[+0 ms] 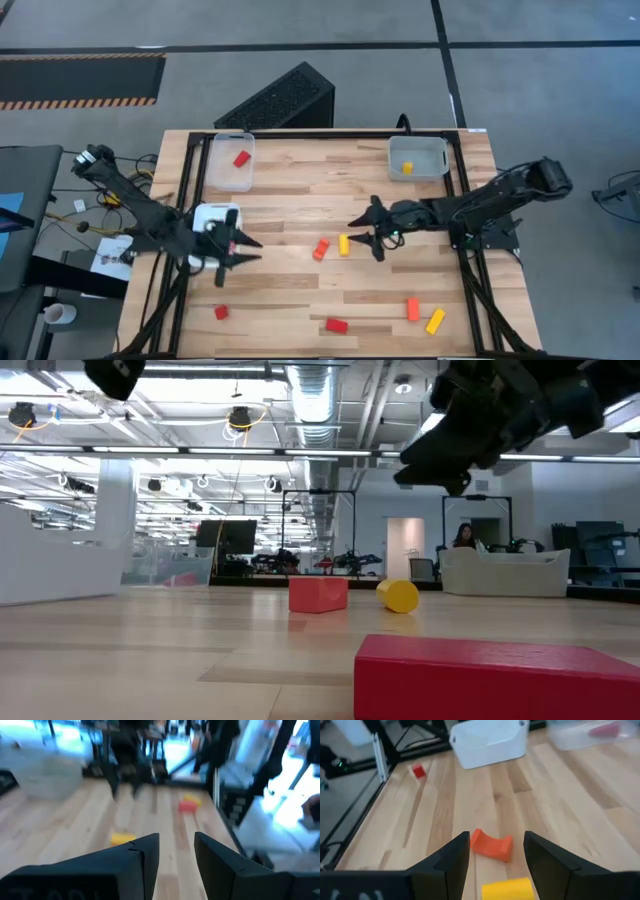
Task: Sort & place blocks by color
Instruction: Put the top yellow block into the gray bin
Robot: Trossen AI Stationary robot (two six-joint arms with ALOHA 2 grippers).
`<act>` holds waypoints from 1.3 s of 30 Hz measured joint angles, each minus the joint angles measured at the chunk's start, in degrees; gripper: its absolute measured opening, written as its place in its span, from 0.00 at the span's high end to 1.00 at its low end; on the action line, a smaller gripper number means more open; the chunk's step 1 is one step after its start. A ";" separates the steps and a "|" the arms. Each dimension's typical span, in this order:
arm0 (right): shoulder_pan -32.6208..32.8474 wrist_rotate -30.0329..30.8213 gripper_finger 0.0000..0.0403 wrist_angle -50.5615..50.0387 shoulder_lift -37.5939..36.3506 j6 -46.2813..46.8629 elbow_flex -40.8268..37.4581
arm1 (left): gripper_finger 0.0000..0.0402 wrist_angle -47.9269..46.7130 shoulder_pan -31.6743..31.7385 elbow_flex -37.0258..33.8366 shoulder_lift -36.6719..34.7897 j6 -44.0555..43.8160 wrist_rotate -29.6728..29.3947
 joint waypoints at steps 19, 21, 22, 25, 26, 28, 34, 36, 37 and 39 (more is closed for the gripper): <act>-2.23 -9.09 0.08 -18.48 15.62 -0.93 12.03 | 0.72 7.43 8.83 -5.68 -4.79 13.32 0.17; -2.19 -10.75 0.03 -18.39 17.00 -0.93 12.00 | 0.72 7.42 9.44 -5.68 -3.47 13.30 0.22; -2.19 -11.46 0.02 -18.61 17.58 -0.95 12.00 | 0.72 7.31 9.77 -5.68 -2.92 13.28 0.31; -2.19 -12.14 0.03 -18.73 19.37 -1.29 12.08 | 0.72 7.42 10.65 -5.68 -1.49 13.27 1.25; -2.29 -12.14 0.03 -18.80 19.92 -1.76 12.00 | 0.72 7.40 10.89 -5.68 -1.07 13.25 1.56; -2.56 -11.72 0.02 -18.59 20.58 -1.99 12.00 | 0.72 7.40 11.46 -5.68 -0.35 13.11 2.14; -3.93 -11.51 0.02 -18.17 20.45 -1.99 12.00 | 0.72 7.25 13.02 -5.68 0.47 11.73 3.65; -4.22 -11.51 0.01 -17.96 20.46 -2.41 12.00 | 0.72 7.31 13.29 -5.68 0.47 11.71 3.65; -4.33 -11.49 0.01 -18.25 20.47 -3.08 12.00 | 0.72 7.31 13.35 -5.68 0.47 11.73 3.64; -4.33 -11.40 0.01 -18.34 20.91 -4.35 12.00 | 0.72 7.35 13.62 -5.68 0.47 11.74 3.61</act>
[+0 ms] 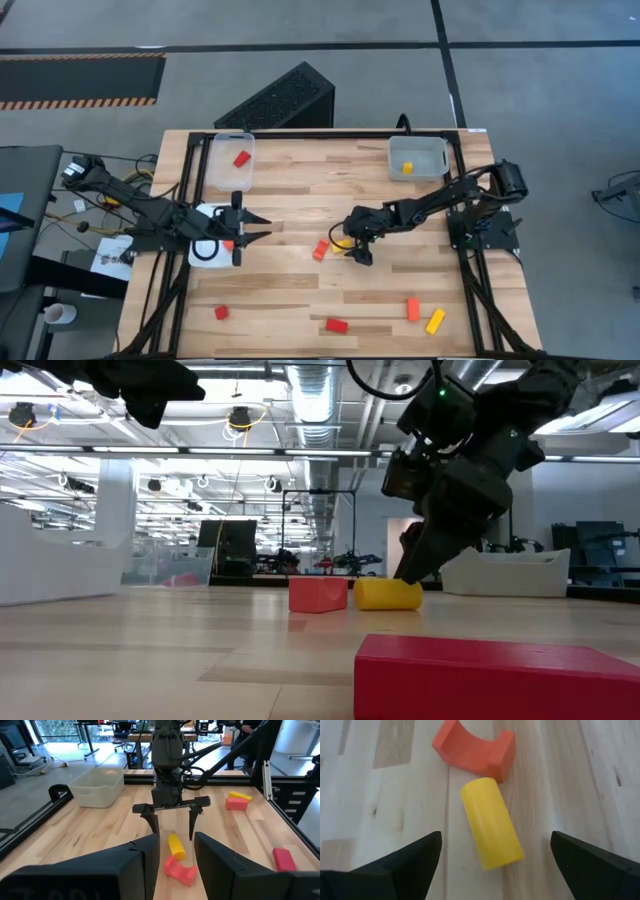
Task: Sort & place blocks by color
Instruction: Put the top yellow block into the gray bin
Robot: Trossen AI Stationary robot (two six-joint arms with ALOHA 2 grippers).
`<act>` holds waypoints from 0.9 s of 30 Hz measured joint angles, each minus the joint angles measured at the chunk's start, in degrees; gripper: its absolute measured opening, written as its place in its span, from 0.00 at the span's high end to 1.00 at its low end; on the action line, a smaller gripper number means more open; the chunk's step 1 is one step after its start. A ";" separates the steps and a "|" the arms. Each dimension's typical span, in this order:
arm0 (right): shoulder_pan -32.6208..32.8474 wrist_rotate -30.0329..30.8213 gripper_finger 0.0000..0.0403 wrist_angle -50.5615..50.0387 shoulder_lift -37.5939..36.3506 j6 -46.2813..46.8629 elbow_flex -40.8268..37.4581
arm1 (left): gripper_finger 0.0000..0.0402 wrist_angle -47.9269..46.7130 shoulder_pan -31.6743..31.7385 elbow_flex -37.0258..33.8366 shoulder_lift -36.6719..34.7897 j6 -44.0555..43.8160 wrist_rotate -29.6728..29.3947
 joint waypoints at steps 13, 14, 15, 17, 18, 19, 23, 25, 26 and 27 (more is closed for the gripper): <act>3.02 8.29 0.22 6.49 8.82 -2.40 1.03 | 0.72 0.05 0.41 0.00 -0.02 -1.13 -4.73; 3.32 9.31 0.26 6.32 8.82 -2.59 1.01 | 0.72 0.04 0.41 0.00 -0.02 -1.21 -4.85; 3.56 10.07 0.30 5.66 8.39 -2.59 1.01 | 0.72 0.08 0.41 0.00 -0.02 -1.41 -4.76; 3.76 10.71 0.38 4.56 7.67 -2.60 0.98 | 0.72 -0.05 0.39 0.00 -0.02 -1.55 -4.72; 3.76 10.75 0.43 4.14 7.52 -2.64 0.98 | 0.72 -0.09 0.39 0.00 -0.02 -1.51 -4.74; 3.66 10.72 0.47 3.44 7.15 -2.66 0.99 | 0.72 0.00 0.39 0.00 -0.02 -1.49 -4.80; 3.38 9.84 0.66 -1.27 4.80 -2.60 0.95 | 0.72 0.07 0.39 0.00 -0.02 -2.05 -4.96; 3.44 9.51 0.70 -3.74 3.11 -2.48 0.85 | 0.72 0.01 0.39 0.00 -0.02 -2.61 -4.96; 3.48 9.41 0.70 -4.64 2.14 -2.28 0.69 | 0.72 -0.03 0.39 0.00 -0.02 -2.62 -4.96; 3.48 9.28 0.70 -5.59 1.29 -1.99 0.67 | 0.72 -0.04 0.39 0.00 -0.02 -2.62 -4.96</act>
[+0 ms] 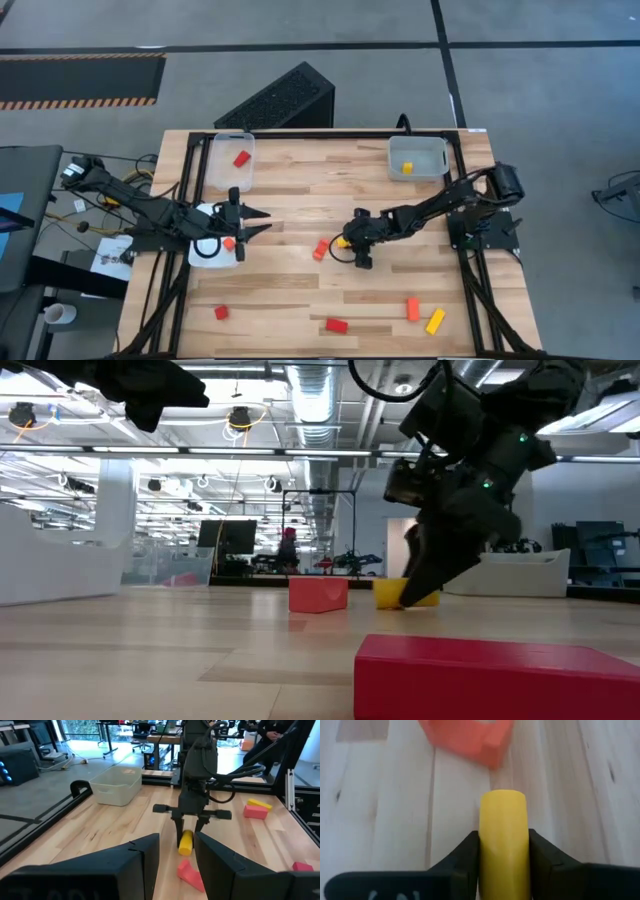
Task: Sort & place blocks by color
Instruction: Put the top yellow block into the gray bin
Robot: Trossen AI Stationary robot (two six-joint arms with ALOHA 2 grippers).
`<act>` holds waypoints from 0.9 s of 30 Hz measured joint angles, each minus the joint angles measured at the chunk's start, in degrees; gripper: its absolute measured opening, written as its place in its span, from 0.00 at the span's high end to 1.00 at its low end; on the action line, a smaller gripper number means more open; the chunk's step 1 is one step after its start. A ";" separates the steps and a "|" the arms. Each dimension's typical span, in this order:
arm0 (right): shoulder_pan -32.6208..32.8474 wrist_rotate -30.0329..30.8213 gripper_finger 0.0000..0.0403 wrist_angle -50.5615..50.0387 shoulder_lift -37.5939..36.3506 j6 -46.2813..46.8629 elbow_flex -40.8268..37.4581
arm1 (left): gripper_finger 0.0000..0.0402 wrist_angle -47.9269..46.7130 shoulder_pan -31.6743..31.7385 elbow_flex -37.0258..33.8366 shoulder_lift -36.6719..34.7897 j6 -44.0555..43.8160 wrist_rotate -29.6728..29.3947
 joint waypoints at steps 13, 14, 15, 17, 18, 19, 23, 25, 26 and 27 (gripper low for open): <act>-7.48 7.96 0.61 -3.20 -20.05 2.22 -5.33 | 0.72 0.13 0.00 0.02 0.00 0.33 -0.17; -9.01 8.03 0.62 -3.35 -21.66 2.60 -6.32 | 0.72 0.29 0.00 0.02 0.00 0.34 -0.22; -10.73 8.49 0.63 -3.48 -23.48 2.89 -7.63 | 0.72 0.30 0.00 0.04 0.00 0.34 -0.22; -13.99 11.26 0.67 -3.65 -27.14 3.09 -10.03 | 0.72 0.28 0.00 0.04 0.00 0.32 -0.20; -15.70 12.86 0.69 -3.64 -29.14 3.09 -11.16 | 0.72 0.28 0.00 0.04 0.00 0.36 -0.20; -17.47 14.17 0.69 -3.64 -31.08 3.10 -12.34 | 0.72 0.28 0.00 0.04 0.00 0.55 -0.20; -25.54 16.25 0.68 -4.04 -37.54 4.59 -15.39 | 0.72 0.30 0.00 0.04 0.00 0.67 -0.20; -29.19 16.70 0.64 -4.17 -40.04 4.92 -16.38 | 0.72 0.28 0.00 0.04 0.00 0.65 -0.17; -30.88 17.03 0.62 -4.11 -40.92 4.94 -16.78 | 0.72 0.28 0.00 0.04 0.00 0.64 -0.17; -32.42 17.73 0.60 -4.16 -41.62 4.94 -17.15 | 0.72 0.28 0.00 0.04 0.00 0.65 -0.20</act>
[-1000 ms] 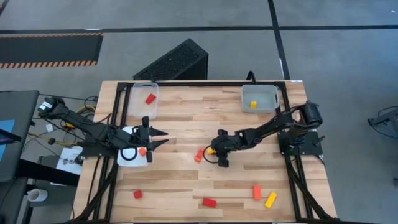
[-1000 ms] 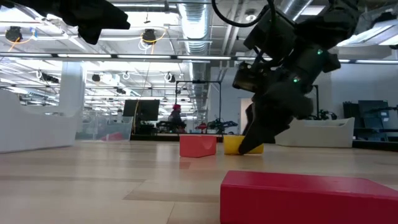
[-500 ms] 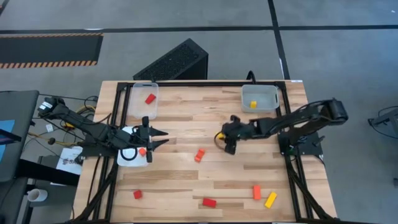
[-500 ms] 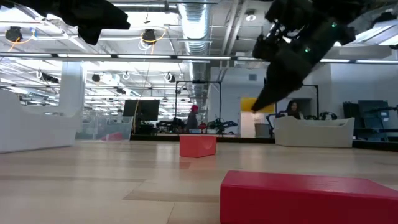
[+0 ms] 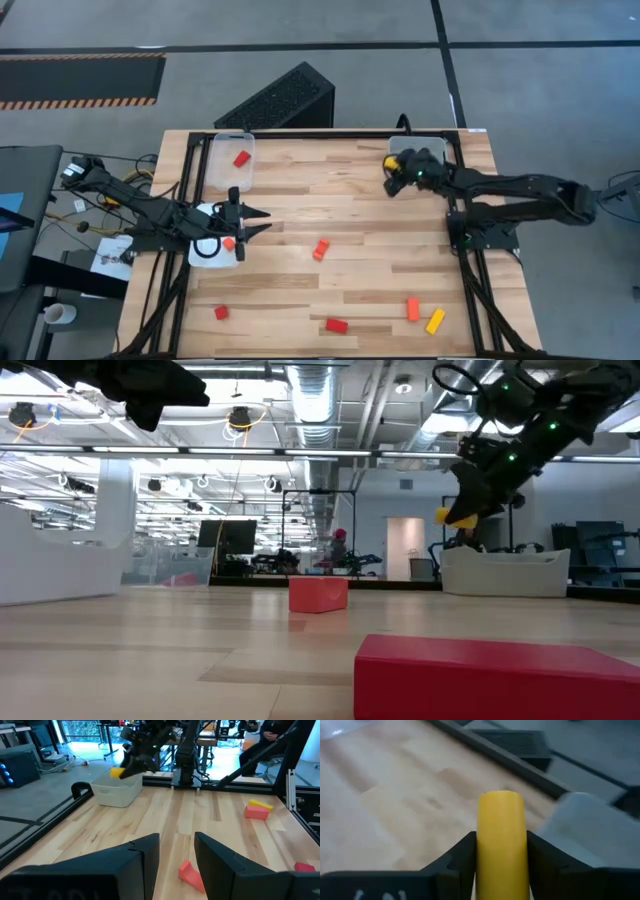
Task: Sort & place blocks by color
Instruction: Put the top yellow block into the gray bin
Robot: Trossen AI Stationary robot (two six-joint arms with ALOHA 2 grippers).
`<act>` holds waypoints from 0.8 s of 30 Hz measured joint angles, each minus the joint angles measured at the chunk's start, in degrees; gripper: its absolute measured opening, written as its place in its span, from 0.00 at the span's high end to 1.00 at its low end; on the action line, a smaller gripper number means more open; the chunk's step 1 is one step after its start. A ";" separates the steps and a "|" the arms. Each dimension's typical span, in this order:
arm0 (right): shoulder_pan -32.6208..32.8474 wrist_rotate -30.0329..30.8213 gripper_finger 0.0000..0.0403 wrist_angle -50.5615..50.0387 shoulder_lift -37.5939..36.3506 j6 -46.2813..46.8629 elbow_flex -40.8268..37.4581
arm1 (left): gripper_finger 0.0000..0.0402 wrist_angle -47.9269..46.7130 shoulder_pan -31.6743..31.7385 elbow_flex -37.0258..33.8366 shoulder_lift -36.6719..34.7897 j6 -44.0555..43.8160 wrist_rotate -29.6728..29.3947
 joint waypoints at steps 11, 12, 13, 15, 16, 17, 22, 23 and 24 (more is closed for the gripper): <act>-11.93 0.73 0.64 -5.91 3.56 -0.70 -0.13 | 0.72 0.00 0.00 0.00 0.00 -0.51 0.02; -12.27 0.09 0.63 -5.70 4.19 -1.26 -0.13 | 0.72 0.00 0.00 0.00 0.00 -0.53 0.02; -12.55 -0.49 0.61 -5.60 4.99 -1.38 -0.13 | 0.72 0.00 0.00 0.00 0.00 -0.55 0.02; -12.83 -0.60 0.56 -5.51 6.23 -1.43 -0.13 | 0.72 0.00 0.00 0.00 0.00 -0.67 0.02; -13.12 -0.39 0.54 -5.40 6.92 -1.42 -0.13 | 0.72 0.00 0.00 0.00 0.00 -0.94 0.04; -13.46 -0.23 0.51 -5.42 7.61 -1.32 -0.13 | 0.72 0.00 0.00 0.00 0.00 -1.10 0.04; -15.34 -0.23 0.40 -5.42 10.68 -0.13 -0.13 | 0.72 0.00 0.00 0.00 0.00 -2.20 0.03; -15.41 -0.24 0.39 -5.44 11.09 -0.14 -0.13 | 0.72 0.00 0.00 0.00 0.00 -2.48 0.02; -15.51 -0.24 0.38 -5.46 11.36 -0.37 -0.13 | 0.72 0.00 0.00 0.00 0.00 -2.62 0.04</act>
